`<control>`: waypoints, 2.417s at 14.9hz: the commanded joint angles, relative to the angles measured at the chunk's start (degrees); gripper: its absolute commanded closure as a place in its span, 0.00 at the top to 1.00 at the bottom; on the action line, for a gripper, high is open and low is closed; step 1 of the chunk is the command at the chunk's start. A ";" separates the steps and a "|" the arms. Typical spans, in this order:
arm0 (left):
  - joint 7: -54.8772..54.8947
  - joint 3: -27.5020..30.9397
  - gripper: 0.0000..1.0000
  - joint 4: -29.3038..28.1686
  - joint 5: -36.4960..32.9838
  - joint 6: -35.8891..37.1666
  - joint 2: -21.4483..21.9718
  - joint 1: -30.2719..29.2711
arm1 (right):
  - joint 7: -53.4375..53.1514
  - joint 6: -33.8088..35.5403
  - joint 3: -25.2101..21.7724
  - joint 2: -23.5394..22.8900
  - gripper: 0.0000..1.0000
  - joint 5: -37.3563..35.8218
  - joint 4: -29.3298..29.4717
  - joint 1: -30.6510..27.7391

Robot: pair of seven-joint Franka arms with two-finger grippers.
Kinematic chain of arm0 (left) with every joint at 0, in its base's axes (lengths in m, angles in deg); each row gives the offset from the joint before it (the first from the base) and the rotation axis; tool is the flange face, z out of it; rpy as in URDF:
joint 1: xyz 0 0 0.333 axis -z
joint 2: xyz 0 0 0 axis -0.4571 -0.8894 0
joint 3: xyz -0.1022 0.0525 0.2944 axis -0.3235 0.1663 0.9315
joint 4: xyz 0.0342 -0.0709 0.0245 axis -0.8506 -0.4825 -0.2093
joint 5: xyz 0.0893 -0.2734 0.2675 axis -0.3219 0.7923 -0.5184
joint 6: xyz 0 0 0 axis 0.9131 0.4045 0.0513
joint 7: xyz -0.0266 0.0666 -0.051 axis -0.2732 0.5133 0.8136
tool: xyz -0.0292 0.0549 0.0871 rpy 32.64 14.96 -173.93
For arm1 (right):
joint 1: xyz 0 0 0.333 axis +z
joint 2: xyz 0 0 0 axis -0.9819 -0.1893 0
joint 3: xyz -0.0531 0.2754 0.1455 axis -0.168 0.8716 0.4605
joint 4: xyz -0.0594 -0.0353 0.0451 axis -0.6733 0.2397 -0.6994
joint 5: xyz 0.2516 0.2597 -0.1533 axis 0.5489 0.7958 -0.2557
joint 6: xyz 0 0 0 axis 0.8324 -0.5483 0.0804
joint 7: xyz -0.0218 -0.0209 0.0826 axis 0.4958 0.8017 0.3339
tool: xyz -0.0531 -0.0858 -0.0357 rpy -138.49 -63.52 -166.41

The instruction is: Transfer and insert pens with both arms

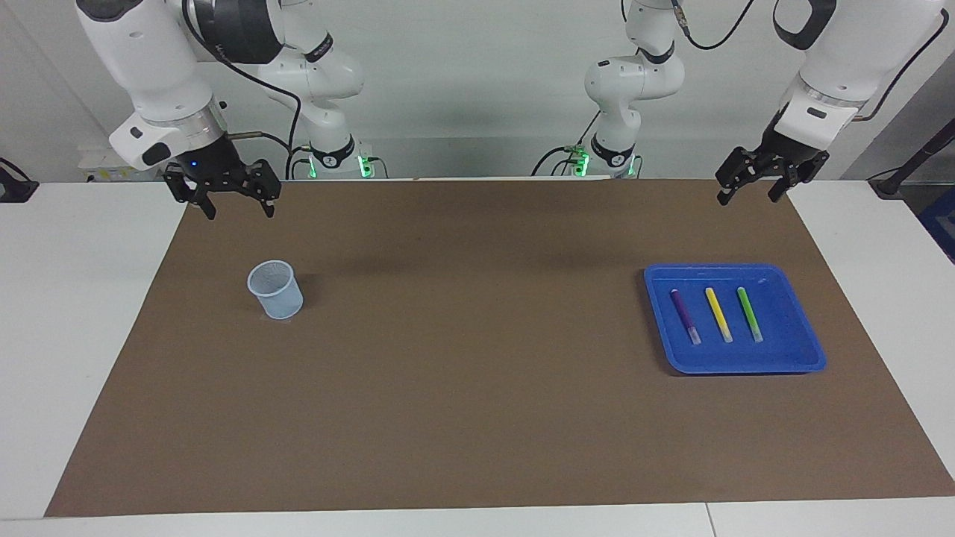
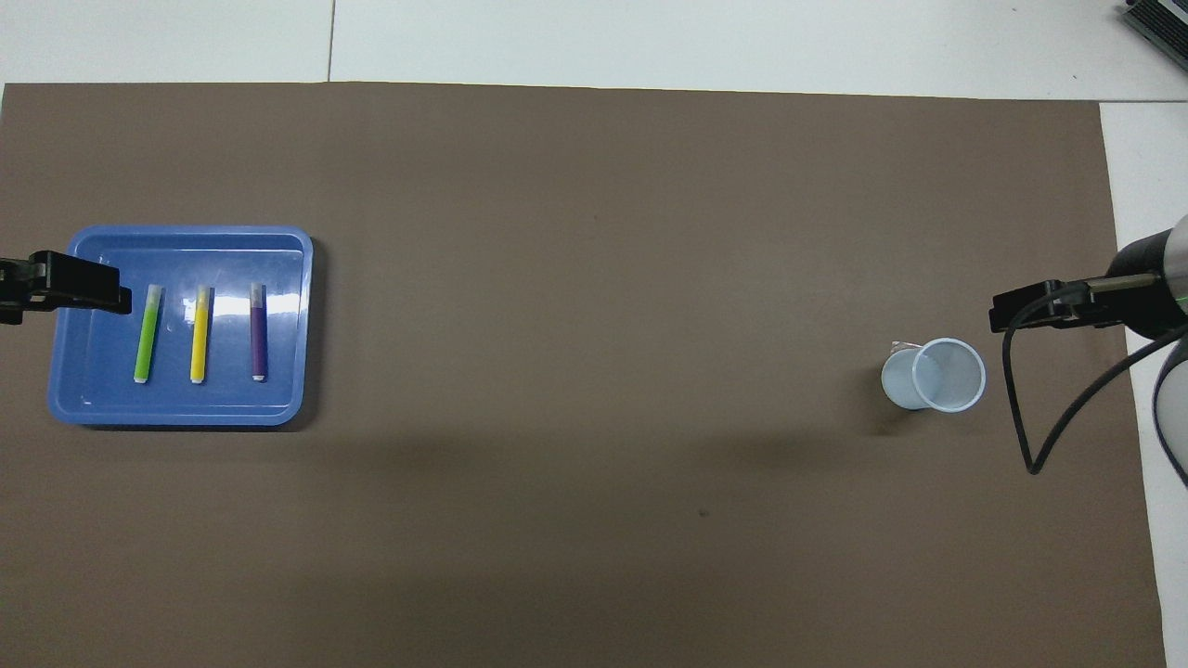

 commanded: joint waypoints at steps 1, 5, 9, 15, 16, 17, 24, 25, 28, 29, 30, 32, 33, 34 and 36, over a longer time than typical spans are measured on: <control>0.86 0.00 1.00 1.55 0.87 1.03 -0.72 -0.47 | 0.69 -0.19 0.02 0.68 1.00 0.39 -0.56 -0.32; 0.77 0.00 1.00 1.55 0.78 0.95 -0.72 -0.47 | 0.69 -0.19 -0.06 0.68 1.00 0.39 -0.56 -0.32; 0.86 0.09 1.00 1.37 0.35 0.51 -0.72 -0.82 | 0.69 -0.19 0.02 0.68 1.00 0.39 -0.56 -0.32; 0.51 0.09 1.00 0.93 0.26 0.33 -0.28 -0.82 | 0.69 -0.19 -0.06 0.68 1.00 0.39 -0.47 -0.32; 0.77 0.09 1.00 0.93 0.26 0.33 -0.19 -0.82 | 0.69 -0.19 -0.07 0.68 1.00 0.39 -0.56 -0.32; 0.95 0.09 1.00 0.84 0.17 0.33 -0.19 -0.82 | 0.69 -0.19 -0.07 0.68 1.00 0.39 -0.56 -0.32; 0.77 0.53 1.00 0.67 0.08 1.46 0.16 -2.31 | 0.69 -0.19 -0.07 0.68 1.00 0.39 -0.56 -0.32; 0.86 0.44 1.00 0.32 0.08 1.47 0.60 -2.32 | 0.69 -0.19 -0.07 0.68 1.00 0.39 -0.56 -0.32; 0.69 0.44 1.00 -2.57 0.69 -0.01 1.74 -2.05 | 0.69 -0.19 -0.07 0.68 1.00 0.39 -0.56 -0.32; 0.68 0.44 1.00 -4.06 0.70 -1.24 2.35 -2.40 | 0.69 -0.19 -0.07 0.68 1.00 0.39 -0.56 -0.32; 0.77 0.44 1.00 -6.78 0.70 -3.17 3.40 -2.49 | 0.69 -0.19 -0.07 0.68 1.00 0.39 -0.56 -0.32; 0.77 0.44 1.00 -12.57 0.70 -8.52 5.34 -2.49 | 0.69 -0.19 0.02 0.68 1.00 0.39 -0.56 -0.32; 1.21 0.44 1.00 -15.39 0.70 -10.72 6.13 -2.49 | 0.69 -0.19 0.02 0.68 1.00 0.39 -0.56 -0.32; 1.21 0.44 1.00 -17.33 0.70 -11.96 6.75 -2.40 | 0.69 -0.19 -0.06 0.68 1.00 0.39 -0.56 -0.32; 1.47 0.44 1.00 -19.62 0.70 -13.20 6.58 -2.23 | 0.69 -0.19 -0.07 0.68 1.00 0.39 -0.56 -0.32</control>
